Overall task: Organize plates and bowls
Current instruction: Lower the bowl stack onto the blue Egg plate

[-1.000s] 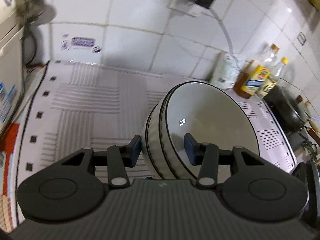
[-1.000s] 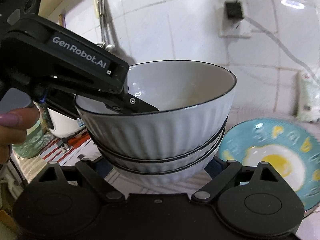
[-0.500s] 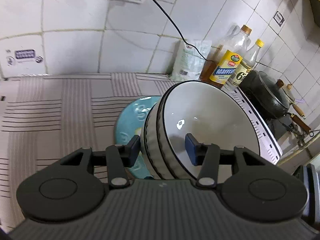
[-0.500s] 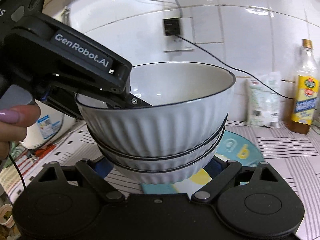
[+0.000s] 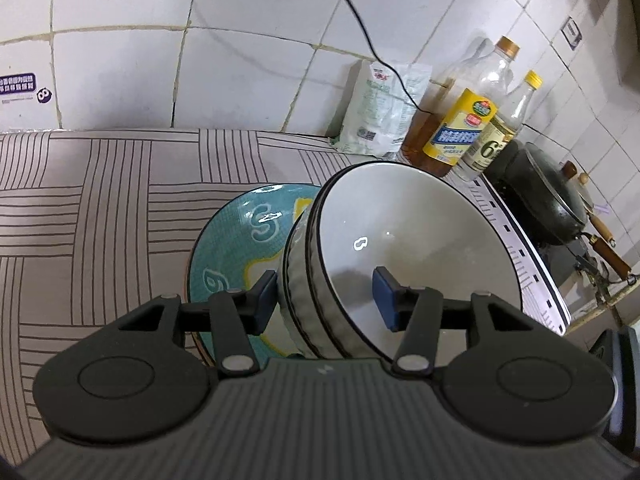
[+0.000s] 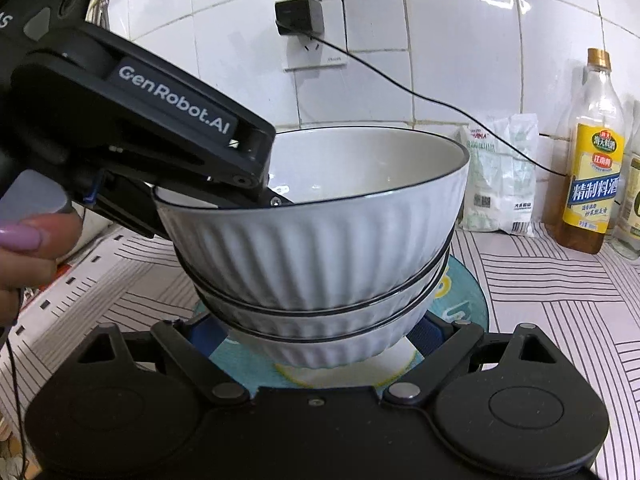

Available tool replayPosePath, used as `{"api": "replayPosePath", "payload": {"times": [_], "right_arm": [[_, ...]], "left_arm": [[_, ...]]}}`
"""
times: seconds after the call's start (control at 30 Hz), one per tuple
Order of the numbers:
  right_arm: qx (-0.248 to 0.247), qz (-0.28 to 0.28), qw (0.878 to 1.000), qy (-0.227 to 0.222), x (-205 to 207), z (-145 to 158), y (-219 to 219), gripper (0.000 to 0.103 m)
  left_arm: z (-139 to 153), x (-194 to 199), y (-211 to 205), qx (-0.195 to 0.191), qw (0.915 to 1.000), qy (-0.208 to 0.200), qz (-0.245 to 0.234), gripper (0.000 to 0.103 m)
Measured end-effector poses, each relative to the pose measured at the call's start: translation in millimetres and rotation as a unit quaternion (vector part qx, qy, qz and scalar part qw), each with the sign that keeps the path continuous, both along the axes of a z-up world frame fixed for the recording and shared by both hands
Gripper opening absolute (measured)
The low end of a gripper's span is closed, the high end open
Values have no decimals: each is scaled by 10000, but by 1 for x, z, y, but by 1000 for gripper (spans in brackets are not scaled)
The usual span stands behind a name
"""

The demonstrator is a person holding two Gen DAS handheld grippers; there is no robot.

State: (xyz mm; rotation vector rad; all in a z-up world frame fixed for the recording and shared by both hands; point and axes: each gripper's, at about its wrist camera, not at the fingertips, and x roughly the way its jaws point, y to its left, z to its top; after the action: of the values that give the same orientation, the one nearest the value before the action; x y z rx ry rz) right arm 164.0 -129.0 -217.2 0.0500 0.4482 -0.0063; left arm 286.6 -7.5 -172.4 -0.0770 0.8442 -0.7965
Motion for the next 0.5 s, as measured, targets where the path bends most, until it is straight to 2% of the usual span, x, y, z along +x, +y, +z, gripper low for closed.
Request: {"api": "replayPosePath", "payload": {"times": [0.23,0.5], "right_arm": [[-112,80,9999,95,12,-7,-4,95],[-94,-78,9998,184,11,-14,3,95]], "left_arm": [[-9,10,-3,-59,9999,113,24,50],[-19,16,-6,-78,9995,297,101,50]]}}
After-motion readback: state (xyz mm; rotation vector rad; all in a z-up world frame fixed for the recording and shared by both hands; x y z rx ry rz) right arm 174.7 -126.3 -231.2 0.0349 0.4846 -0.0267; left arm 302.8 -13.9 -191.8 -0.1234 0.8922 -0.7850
